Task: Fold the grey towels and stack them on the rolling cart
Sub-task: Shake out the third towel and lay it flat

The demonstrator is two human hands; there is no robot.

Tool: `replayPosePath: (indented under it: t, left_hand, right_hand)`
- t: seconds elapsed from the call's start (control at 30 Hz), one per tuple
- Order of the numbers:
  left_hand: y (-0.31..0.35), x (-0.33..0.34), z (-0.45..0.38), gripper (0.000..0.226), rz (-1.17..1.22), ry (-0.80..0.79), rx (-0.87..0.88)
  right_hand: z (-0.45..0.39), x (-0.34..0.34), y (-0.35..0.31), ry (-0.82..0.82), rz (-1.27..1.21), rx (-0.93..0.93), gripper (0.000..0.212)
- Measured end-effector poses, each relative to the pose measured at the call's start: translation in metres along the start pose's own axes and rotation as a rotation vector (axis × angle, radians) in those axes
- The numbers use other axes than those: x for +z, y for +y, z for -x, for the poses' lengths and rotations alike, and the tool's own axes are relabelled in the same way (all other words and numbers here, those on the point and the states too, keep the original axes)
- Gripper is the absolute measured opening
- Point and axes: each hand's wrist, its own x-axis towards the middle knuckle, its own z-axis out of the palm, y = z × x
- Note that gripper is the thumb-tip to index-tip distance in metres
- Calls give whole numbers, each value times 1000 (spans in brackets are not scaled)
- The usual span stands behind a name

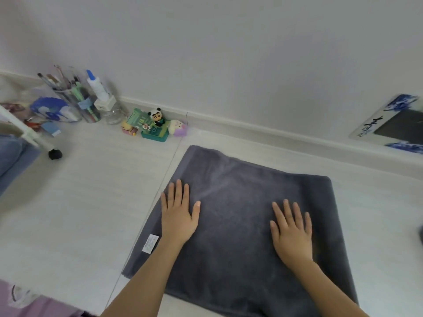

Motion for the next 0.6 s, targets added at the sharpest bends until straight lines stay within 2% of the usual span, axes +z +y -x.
replayPosePath:
  t: [0.07, 0.2, 0.3, 0.43, 0.57, 0.6]
  left_hand:
    - [-2, 5, 8, 80, -27, 9, 65]
    - [-3, 2, 12, 86, -13, -42, 32]
    - [6, -2, 13, 93, 33, -86, 0]
    - [8, 2, 21, 89, 12, -88, -1]
    - [7, -1, 19, 98, 46, -119, -13]
    - [7, -2, 18, 102, 47, -123, -14]
  right_hand:
    - [12, 9, 2, 15, -1, -76, 57]
    - [14, 11, 32, 31, -60, 60, 70]
    - [11, 4, 12, 86, -76, 100, 70]
    - [19, 11, -25, 192, -138, -145, 51]
    - [19, 15, -29, 342, -210, -200, 19]
    - [18, 14, -28, 346, -211, -209, 18]
